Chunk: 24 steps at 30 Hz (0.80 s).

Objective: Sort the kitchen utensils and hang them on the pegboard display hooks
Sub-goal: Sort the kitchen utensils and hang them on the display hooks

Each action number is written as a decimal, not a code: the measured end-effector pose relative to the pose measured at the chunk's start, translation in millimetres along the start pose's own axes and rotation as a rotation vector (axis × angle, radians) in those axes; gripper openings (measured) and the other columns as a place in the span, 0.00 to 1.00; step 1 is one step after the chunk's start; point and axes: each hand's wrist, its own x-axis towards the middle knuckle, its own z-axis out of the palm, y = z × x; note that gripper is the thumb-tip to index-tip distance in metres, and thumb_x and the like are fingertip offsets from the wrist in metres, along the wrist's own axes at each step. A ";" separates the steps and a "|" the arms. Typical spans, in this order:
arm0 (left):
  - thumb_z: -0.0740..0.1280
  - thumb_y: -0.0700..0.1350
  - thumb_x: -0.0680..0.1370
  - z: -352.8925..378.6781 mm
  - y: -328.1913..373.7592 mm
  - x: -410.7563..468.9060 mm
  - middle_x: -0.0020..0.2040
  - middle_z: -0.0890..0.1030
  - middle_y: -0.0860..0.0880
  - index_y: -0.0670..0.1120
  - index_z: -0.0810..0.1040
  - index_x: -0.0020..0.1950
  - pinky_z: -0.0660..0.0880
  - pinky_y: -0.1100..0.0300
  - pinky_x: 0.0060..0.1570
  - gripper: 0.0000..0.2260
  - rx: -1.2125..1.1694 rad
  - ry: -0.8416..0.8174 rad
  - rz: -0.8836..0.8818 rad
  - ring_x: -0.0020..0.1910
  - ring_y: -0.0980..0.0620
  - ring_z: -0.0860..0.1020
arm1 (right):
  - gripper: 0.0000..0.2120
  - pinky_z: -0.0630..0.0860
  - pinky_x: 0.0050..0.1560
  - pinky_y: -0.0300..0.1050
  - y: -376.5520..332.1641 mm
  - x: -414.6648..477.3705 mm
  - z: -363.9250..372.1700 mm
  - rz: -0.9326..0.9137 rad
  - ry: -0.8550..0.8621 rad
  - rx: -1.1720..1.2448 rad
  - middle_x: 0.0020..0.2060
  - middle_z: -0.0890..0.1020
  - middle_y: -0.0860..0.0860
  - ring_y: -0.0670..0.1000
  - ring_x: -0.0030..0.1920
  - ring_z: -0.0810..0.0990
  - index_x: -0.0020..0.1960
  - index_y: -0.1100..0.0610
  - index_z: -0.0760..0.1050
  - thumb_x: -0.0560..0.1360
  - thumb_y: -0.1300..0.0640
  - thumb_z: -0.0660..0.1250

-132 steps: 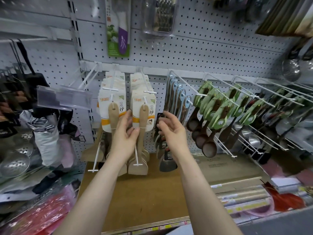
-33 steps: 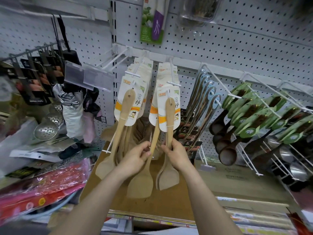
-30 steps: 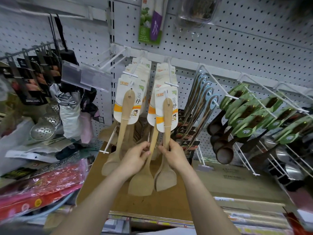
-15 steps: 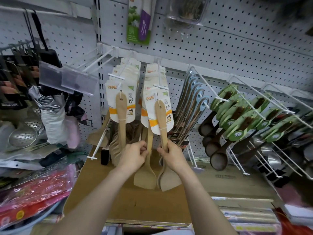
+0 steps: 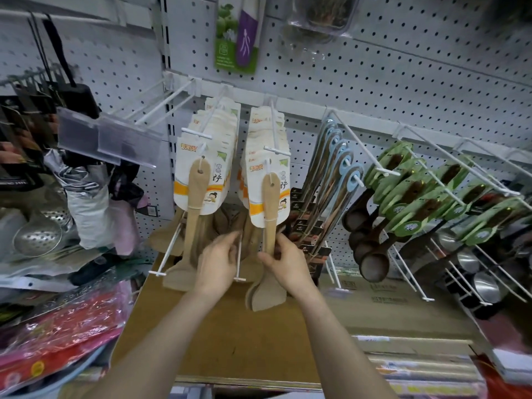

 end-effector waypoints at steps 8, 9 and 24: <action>0.59 0.35 0.79 -2.7 7.1 31.2 0.67 0.74 0.42 0.43 0.68 0.71 0.68 0.56 0.62 0.20 -0.054 -0.110 -0.080 0.66 0.42 0.72 | 0.27 0.77 0.57 0.49 -13.6 20.7 16.1 -0.014 0.067 0.017 0.58 0.81 0.48 0.50 0.56 0.80 0.68 0.50 0.70 0.71 0.50 0.74; 0.59 0.36 0.80 -2.3 8.6 35.7 0.67 0.74 0.42 0.43 0.68 0.71 0.68 0.57 0.61 0.19 -0.059 -0.120 -0.094 0.66 0.42 0.72 | 0.28 0.76 0.58 0.48 -15.0 24.9 16.6 -0.006 0.065 0.007 0.60 0.79 0.49 0.51 0.59 0.78 0.68 0.51 0.70 0.71 0.50 0.74; 0.59 0.39 0.81 5.5 -4.0 64.4 0.71 0.70 0.44 0.49 0.61 0.76 0.64 0.58 0.65 0.23 -0.134 -0.250 -0.186 0.70 0.44 0.68 | 0.24 0.73 0.51 0.42 -24.2 52.3 31.9 0.123 -0.032 0.162 0.53 0.80 0.51 0.53 0.55 0.80 0.65 0.56 0.70 0.71 0.60 0.73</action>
